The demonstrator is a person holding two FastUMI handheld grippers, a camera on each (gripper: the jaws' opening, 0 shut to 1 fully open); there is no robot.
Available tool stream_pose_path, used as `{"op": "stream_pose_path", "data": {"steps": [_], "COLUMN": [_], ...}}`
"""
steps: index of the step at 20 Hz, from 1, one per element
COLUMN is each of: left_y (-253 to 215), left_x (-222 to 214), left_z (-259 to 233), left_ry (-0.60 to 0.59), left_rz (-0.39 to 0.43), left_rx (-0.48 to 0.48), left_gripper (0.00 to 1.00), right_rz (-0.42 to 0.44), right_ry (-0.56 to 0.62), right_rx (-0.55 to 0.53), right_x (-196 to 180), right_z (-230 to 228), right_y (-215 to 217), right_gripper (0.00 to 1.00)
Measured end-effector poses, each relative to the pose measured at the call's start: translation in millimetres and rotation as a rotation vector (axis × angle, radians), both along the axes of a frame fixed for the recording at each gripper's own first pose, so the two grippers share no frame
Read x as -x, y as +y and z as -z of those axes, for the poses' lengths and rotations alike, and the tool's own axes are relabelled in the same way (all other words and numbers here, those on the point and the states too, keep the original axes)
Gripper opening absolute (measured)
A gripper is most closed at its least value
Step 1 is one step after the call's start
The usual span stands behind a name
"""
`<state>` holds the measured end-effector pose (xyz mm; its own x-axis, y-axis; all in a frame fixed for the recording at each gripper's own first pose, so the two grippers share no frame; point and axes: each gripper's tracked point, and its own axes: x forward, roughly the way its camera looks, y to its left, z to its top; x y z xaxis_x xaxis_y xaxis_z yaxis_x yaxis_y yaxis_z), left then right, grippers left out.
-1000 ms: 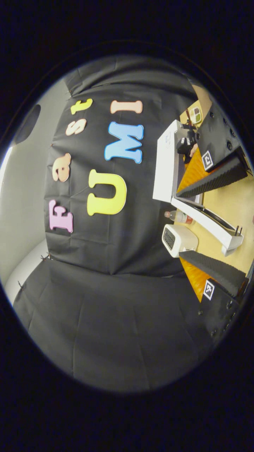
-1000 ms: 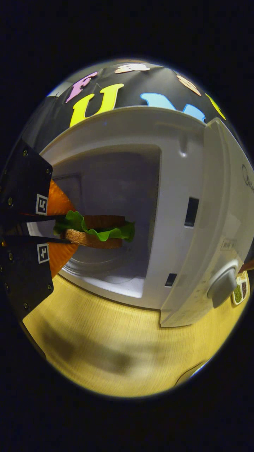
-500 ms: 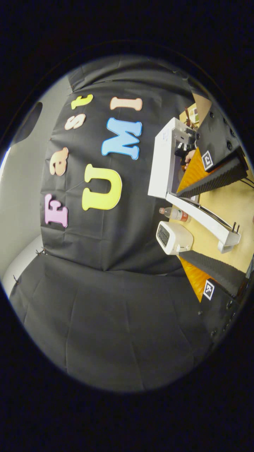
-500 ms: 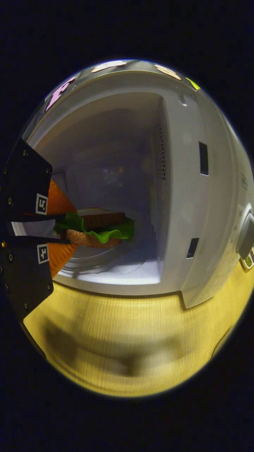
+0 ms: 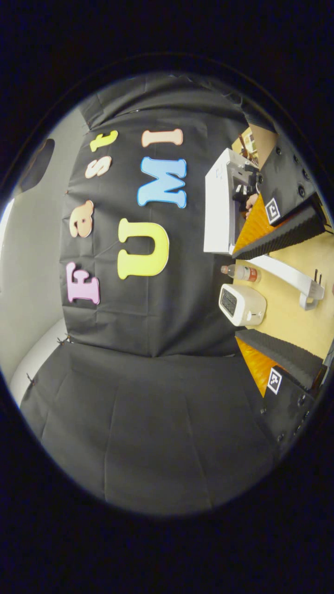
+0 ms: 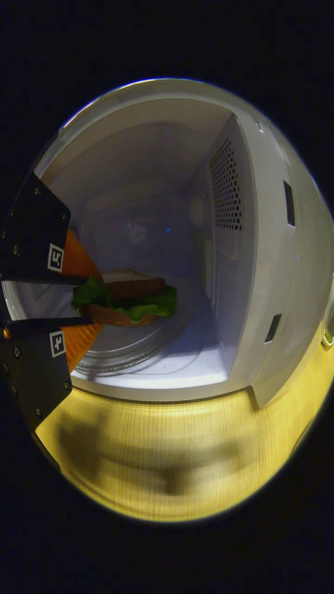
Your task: Open the microwave oven with the left hand, put the food in, and close the microwave oven.
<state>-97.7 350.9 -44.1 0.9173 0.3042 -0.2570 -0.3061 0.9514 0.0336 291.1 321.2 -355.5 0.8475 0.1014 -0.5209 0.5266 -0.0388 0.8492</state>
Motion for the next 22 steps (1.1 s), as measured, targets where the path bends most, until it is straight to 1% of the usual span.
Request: {"op": "stream_pose_path", "data": {"steps": [1, 2, 3, 4, 5, 7, 8, 10, 11, 12, 13, 15, 19, 22], "left_y": [-6.0, -12.4, -19.8, -27.5, -35.6, -53.2, -62.5, -79.5, -87.3, -94.2, -101.5, -110.4, -124.3, -129.7], "left_x": [-4.0, -9.9, -17.0, -23.7, -30.5, -43.5, -50.2, -58.9, -63.0, -65.7, -68.2, -74.5, -85.6, -94.2], "left_z": [0.6, 0.4, -0.3, -1.3, -3.4, -6.6, -6.2, -1.9, 0.8, 5.0, 7.9, 17.9, 26.9, 25.6], "left_ry": [-0.006, -0.011, -0.016, -0.022, -0.032, -0.051, -0.056, -0.063, -0.065, -0.065, -0.061, -0.051, -0.045, -0.055], "left_rz": [0.020, 0.040, 0.068, 0.097, 0.129, 0.185, 0.207, 0.242, 0.255, 0.268, 0.280, 0.296, 0.319, 0.325], "left_rx": [0.008, 0.008, 0.006, 0.005, 0.002, -0.001, 0.005, 0.027, 0.040, 0.056, 0.069, 0.086, 0.095, 0.084], "left_gripper": [0.97, 0.97, 0.97, 0.97, 0.97, 0.96, 0.97, 0.97, 0.97, 0.97, 0.97, 0.96, 0.97, 0.97], "right_rz": [-0.041, -0.085, -0.120, -0.158, -0.203, -0.297, -0.357, -0.489, -0.536, -0.572, -0.590, -0.597, -0.538, -0.494], "right_ry": [0.008, 0.003, -0.024, -0.024, -0.025, -0.041, -0.049, -0.088, -0.119, -0.152, -0.180, -0.240, -0.359, -0.415], "right_rx": [0.017, 0.039, 0.070, 0.122, 0.175, 0.268, 0.341, 0.537, 0.643, 0.740, 0.825, 0.975, 1.305, 1.450], "right_x": [9.1, 16.7, 24.7, 34.2, 49.6, 72.5, 84.4, 109.3, 117.2, 123.6, 128.7, 137.2, 166.6, 199.0], "right_z": [1.1, 2.2, -3.1, -4.7, -9.1, -17.5, -19.4, -34.1, -43.1, -53.9, -67.7, -99.8, -181.6, -240.7], "right_y": [3.4, 7.8, 6.0, 7.3, 2.0, -5.5, -10.4, -28.6, -41.9, -55.6, -70.7, -96.8, -158.8, -190.8], "right_gripper": [0.40, 0.45, 0.66, 0.88, 0.96, 0.97, 0.97, 0.97, 0.97, 0.97, 0.96, 0.97, 0.96, 0.96]}}
